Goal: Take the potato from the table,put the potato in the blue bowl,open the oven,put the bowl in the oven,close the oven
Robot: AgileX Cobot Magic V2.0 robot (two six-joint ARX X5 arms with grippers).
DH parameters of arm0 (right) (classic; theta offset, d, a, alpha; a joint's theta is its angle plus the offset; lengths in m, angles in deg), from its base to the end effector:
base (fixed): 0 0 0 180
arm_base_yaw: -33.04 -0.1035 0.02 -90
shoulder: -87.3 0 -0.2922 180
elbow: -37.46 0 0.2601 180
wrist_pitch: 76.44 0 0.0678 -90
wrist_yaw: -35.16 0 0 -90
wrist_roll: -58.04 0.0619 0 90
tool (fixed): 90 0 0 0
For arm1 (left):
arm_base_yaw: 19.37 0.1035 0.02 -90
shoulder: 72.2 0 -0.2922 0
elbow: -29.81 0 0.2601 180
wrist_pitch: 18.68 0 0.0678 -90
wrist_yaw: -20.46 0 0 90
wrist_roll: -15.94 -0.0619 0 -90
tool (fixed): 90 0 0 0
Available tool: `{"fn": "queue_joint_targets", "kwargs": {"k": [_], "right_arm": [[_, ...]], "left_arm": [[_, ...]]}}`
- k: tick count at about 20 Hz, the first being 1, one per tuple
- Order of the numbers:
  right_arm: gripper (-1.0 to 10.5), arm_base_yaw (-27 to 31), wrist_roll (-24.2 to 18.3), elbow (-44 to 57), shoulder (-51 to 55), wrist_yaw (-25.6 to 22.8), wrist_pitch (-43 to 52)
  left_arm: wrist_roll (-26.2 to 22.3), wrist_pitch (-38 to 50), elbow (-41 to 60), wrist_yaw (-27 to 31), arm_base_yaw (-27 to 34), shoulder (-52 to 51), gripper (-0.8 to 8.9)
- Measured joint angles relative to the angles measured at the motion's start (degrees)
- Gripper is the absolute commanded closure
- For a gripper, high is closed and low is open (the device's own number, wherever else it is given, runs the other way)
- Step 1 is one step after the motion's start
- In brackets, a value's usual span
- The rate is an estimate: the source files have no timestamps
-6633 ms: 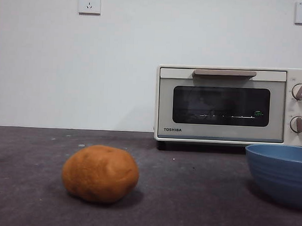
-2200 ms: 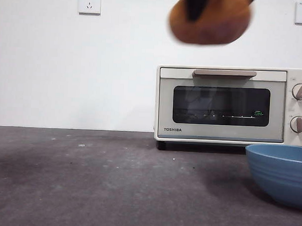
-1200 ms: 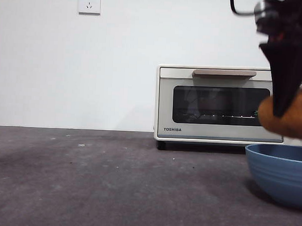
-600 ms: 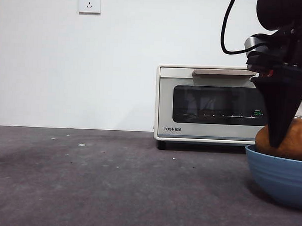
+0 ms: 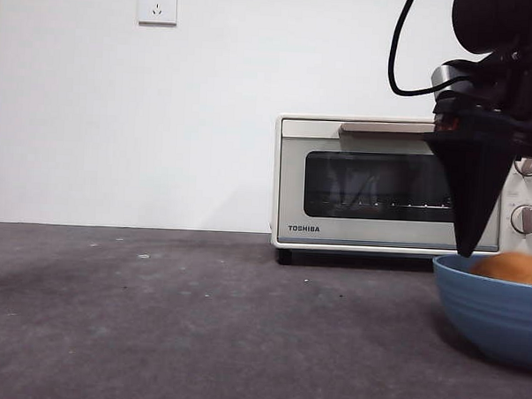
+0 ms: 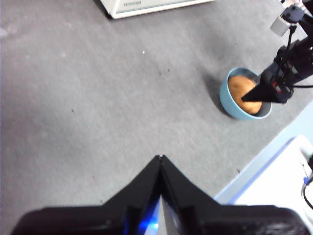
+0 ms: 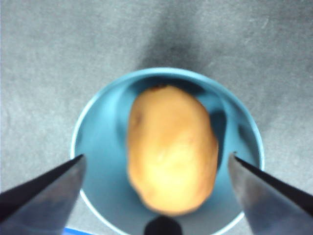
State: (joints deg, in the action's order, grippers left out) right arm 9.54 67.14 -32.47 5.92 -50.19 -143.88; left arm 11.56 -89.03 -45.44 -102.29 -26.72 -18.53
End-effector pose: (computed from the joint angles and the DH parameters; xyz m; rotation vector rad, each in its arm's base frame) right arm 0.2328 0.1067 0.2137 -0.0966 1.3953 0.2999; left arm 0.1621 -0.0547 0.3444 -0.1218 0.8202 -0.6876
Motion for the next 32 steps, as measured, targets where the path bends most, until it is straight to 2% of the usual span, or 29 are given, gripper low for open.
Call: {"fn": "queue_joint_targets", "kwargs": {"k": [2,6,11,15,16,18,21,23,29,32], "right_arm": [[4.3,-0.02,0.13,0.00,0.00,1.64,-0.11],[4.4,-0.04,0.13,-0.48,1.29,1.81,-1.57],[4.6,-0.04,1.03,-1.46,11.65,1.81,-1.46],[8.4,-0.04,2.05,-1.46,21.99,-1.09,-2.05],[8.9,-0.04,2.54,-1.46,24.46,-3.04,-2.64],[8.9,-0.04,3.56,-1.46,28.81,-7.28,-4.50],[9.6,0.00,3.98,-1.49,33.09,-8.17,-7.02],[9.6,0.50,3.98,-1.49,34.69,-8.24,-7.76],[9.6,7.37,1.57,-1.49,37.42,-3.48,-11.10],[9.6,13.46,-1.49,-1.49,37.77,3.54,-11.72]], "left_arm": [[1.03,1.97,0.00,0.02,0.00,0.00,8.18],[5.27,6.19,-0.02,0.00,-0.50,0.76,8.19],[9.99,13.97,-0.02,0.00,-5.97,7.93,8.19],[13.44,23.34,-0.46,0.02,-11.98,16.74,8.19],[13.99,23.85,-1.81,0.02,-13.05,19.39,8.19],[14.43,24.15,-6.54,0.02,-14.93,25.00,8.19],[14.53,24.30,-16.52,0.09,-17.11,33.38,8.19],[14.53,24.44,-24.37,0.94,-18.47,38.71,8.19],[14.53,24.72,-44.68,2.16,-21.79,52.22,8.19],[14.53,25.00,-52.37,4.20,-23.30,58.07,8.19]]}}
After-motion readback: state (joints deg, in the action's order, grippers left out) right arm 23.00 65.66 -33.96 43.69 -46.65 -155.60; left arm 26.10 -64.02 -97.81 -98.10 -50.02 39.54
